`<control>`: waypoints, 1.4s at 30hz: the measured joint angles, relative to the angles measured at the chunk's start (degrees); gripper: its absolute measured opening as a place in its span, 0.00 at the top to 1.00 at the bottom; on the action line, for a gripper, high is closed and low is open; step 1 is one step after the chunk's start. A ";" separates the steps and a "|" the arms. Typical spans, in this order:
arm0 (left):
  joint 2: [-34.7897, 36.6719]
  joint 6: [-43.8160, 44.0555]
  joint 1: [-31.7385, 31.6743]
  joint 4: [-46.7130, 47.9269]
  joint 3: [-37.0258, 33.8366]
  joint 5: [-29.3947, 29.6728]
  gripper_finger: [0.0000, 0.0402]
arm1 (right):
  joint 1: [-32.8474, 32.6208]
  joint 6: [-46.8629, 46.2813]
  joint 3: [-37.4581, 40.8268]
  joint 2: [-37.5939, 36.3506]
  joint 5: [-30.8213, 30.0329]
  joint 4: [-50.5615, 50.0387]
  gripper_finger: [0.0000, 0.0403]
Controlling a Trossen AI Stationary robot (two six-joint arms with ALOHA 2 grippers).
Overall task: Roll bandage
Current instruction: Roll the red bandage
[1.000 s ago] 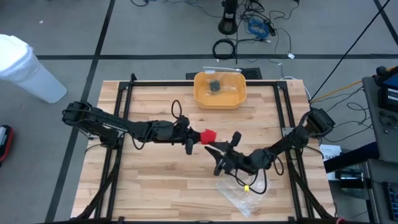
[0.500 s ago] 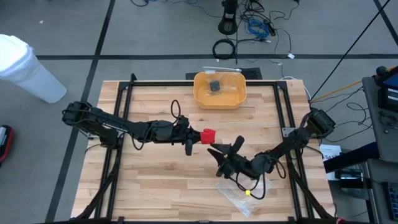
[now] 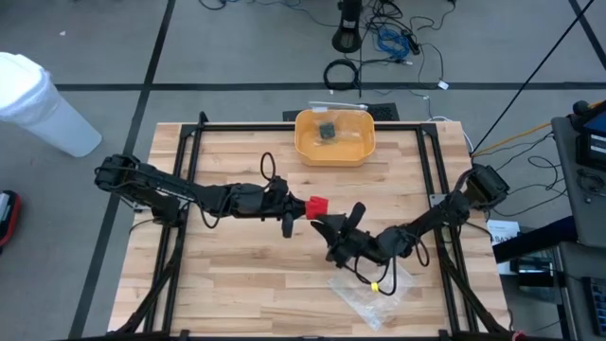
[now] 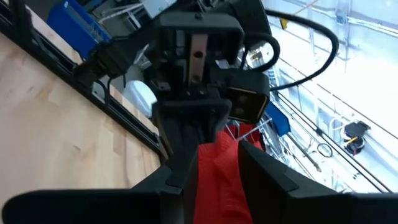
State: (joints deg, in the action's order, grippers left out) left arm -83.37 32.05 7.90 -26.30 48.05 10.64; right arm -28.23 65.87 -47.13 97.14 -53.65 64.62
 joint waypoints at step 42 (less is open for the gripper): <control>0.04 -13.64 -1.26 4.32 -0.04 1.59 0.97 | -6.52 -33.99 -0.04 -0.09 0.68 -25.28 1.00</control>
State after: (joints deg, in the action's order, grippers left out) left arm -83.33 18.41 6.63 -21.97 48.01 12.23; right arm -34.75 31.88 -47.18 97.06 -52.98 39.34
